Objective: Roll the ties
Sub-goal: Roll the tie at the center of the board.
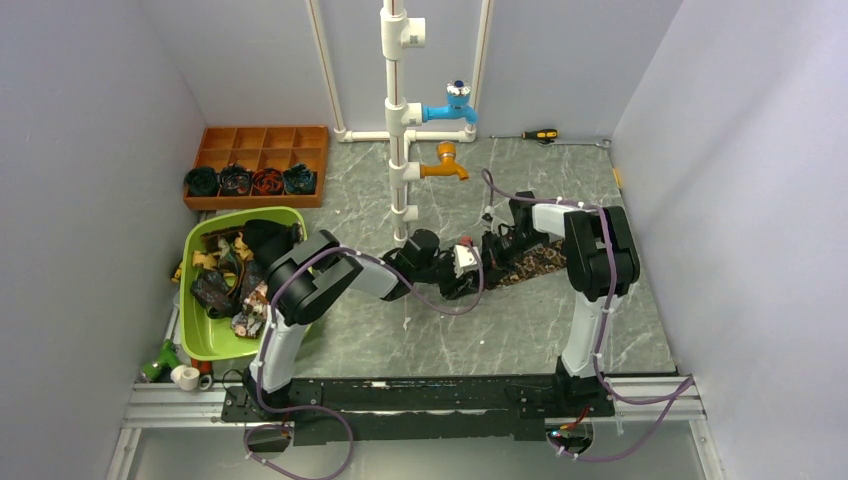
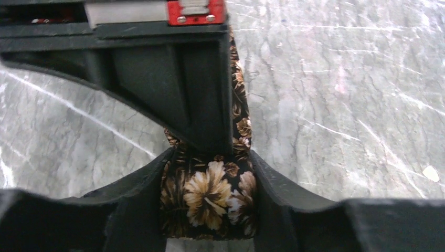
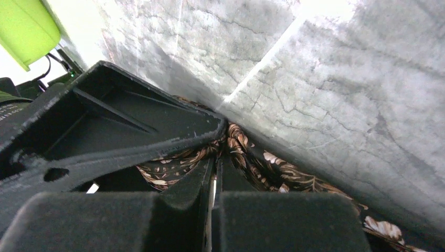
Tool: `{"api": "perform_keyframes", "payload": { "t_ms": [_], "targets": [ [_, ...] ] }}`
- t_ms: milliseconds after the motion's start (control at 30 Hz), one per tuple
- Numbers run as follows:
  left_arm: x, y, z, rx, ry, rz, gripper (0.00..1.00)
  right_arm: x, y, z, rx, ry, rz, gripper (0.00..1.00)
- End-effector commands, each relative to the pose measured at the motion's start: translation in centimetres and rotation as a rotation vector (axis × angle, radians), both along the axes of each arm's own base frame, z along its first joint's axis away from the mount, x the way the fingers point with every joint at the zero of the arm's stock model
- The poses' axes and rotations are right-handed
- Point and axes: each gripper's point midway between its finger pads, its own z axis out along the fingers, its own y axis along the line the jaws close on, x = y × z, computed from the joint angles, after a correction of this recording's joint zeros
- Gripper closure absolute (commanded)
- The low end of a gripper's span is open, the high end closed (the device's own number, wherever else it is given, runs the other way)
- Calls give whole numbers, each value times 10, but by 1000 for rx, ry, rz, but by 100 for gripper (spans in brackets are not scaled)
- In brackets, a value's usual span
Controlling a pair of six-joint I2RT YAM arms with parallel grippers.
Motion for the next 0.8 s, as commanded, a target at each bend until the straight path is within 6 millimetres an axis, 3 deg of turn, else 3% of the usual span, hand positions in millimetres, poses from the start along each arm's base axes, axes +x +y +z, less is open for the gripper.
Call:
{"api": "perform_keyframes", "payload": {
  "t_ms": [0,67,167,267,500,600,667,733,767],
  "targets": [
    [-15,6,-28,79,35,-51,59,6,-25,-45,-185,-88,80,100],
    [-22,15,-34,113,69,-51,70,8,-18,-32,-140,-107,76,99],
    [-33,31,-43,167,134,-19,80,14,-12,-4,-82,-181,62,80],
    [-38,43,-52,221,196,29,80,19,-8,27,-20,-258,46,60],
    [-35,49,-63,292,235,91,77,5,15,54,140,-230,24,45],
    [-32,48,-63,306,242,102,76,-2,22,48,154,-192,42,46],
    [-32,48,-63,305,244,103,76,-3,21,40,139,-179,53,51],
    [-33,48,-63,307,250,105,75,-2,16,29,95,-175,69,63],
    [-33,47,-62,303,251,102,73,-1,12,21,59,-165,69,78]
  ]
}}
